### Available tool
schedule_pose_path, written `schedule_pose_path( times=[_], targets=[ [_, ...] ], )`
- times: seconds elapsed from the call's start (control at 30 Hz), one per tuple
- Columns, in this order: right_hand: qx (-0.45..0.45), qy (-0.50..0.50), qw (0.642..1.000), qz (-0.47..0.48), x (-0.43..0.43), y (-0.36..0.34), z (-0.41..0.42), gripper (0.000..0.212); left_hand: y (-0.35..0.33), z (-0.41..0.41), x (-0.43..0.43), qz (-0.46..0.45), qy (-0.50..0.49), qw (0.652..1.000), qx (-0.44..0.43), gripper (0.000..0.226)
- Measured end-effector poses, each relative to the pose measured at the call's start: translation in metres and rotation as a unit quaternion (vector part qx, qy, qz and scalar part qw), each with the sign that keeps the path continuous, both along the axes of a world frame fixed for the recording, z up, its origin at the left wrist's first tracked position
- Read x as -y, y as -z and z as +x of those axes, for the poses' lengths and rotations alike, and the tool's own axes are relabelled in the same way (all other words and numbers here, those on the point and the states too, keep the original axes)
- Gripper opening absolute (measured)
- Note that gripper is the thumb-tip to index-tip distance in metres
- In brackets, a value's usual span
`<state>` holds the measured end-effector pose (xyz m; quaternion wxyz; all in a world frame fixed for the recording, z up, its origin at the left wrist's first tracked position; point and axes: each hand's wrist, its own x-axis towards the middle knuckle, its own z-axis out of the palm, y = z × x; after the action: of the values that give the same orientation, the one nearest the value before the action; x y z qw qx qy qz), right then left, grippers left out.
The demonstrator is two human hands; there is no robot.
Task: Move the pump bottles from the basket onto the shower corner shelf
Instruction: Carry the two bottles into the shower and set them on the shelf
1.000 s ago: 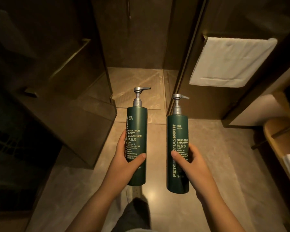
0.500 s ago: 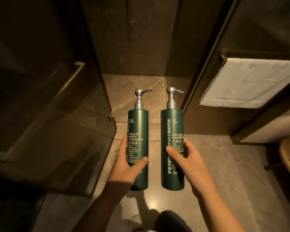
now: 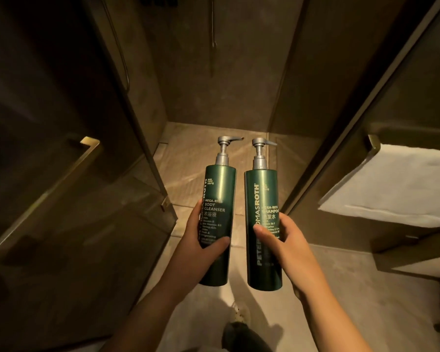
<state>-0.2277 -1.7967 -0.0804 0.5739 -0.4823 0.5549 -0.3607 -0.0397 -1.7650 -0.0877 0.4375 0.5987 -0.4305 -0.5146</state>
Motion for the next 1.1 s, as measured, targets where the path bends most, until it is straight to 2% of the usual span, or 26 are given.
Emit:
schedule_pose_path(
  times=[0.07,0.3,0.53,0.7,0.87,1.1],
  targets=[
    [-0.004,-0.009,1.0,-0.005,0.034,-0.004,-0.012,0.044,-0.007,-0.012,0.032,-0.011,0.0,1.0,-0.004,0.079],
    [0.019,-0.02,1.0,0.003,0.12,-0.003,-0.016,0.048,-0.011,-0.011,0.096,0.001,-0.051,0.999,-0.012,0.078],
    [-0.006,-0.065,0.998,0.017,0.206,0.003,0.016,0.032,0.008,0.024,0.174,0.013,-0.097,0.995,-0.014,0.081],
    [-0.026,-0.071,0.997,0.004,0.297,-0.005,0.053,0.034,0.014,0.059,0.257,-0.011,-0.094,0.995,-0.036,0.081],
    [-0.025,-0.077,0.996,-0.021,0.382,-0.027,0.095,0.054,0.003,0.099,0.342,-0.026,-0.1,0.994,-0.045,0.078],
    [0.0,-0.087,0.996,-0.022,0.456,-0.027,0.141,0.044,-0.011,0.133,0.427,-0.043,-0.094,0.994,-0.033,0.082]
  ],
)
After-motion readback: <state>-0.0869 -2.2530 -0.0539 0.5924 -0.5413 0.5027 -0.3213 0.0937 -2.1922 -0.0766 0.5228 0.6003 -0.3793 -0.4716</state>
